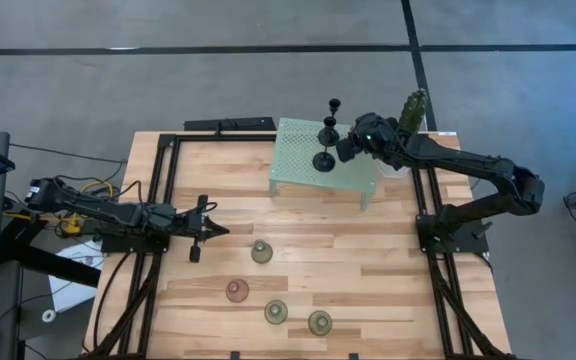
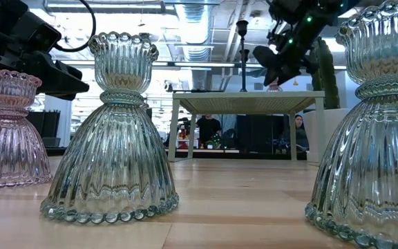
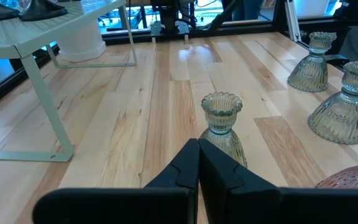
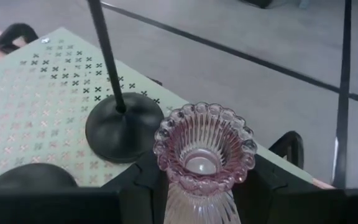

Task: Pick & Place candle stick holders
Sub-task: Put the right pink glass candle holder on the shelf, then put the top green glass candle holder on the shelf

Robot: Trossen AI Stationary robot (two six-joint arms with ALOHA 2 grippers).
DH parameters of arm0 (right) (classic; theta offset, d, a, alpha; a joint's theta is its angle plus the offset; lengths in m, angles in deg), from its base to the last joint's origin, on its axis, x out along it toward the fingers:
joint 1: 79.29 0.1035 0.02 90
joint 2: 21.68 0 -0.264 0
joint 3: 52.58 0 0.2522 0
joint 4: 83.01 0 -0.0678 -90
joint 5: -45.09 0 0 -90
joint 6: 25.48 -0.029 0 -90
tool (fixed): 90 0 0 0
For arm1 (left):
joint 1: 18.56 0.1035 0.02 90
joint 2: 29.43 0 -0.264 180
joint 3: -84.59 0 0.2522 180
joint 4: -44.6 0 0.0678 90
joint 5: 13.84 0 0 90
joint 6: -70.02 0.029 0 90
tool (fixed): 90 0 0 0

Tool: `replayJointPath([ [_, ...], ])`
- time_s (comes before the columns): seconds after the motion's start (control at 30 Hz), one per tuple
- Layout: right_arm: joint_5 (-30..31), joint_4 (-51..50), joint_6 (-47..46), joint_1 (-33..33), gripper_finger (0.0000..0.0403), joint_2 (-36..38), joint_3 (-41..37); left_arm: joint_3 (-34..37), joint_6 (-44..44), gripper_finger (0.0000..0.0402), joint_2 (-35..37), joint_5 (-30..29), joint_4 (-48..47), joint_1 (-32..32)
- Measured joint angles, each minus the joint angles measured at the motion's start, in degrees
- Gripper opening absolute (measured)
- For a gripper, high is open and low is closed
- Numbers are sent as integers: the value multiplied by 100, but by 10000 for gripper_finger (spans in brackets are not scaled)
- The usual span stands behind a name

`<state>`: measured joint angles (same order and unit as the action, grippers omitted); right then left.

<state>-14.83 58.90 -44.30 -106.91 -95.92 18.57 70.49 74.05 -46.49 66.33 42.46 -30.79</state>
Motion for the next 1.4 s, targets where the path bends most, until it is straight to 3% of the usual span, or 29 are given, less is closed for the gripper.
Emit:
replayJointPath([
  [0.27, -204, -189, 145, 22, 261, 176, -19, 0, 0, 6, 1, 2, 0, 0],
  [0.47, -393, -536, 145, 92, 298, 440, -20, 0, 0, 6, 0, 0, 2, 0],
  [1.0, -2378, -1959, -370, 894, 294, 1627, -17, 0, 0, 6, 1, 2, 1, -1],
  [1.2, -2432, -2220, -509, 1502, 245, 1644, -17, 0, 0, 6, 1, 1, 1, -2],
  [1.4, -2558, -2196, -861, 2155, 153, 1579, -15, 0, 0, 6, 2, 2, 2, -2],
])
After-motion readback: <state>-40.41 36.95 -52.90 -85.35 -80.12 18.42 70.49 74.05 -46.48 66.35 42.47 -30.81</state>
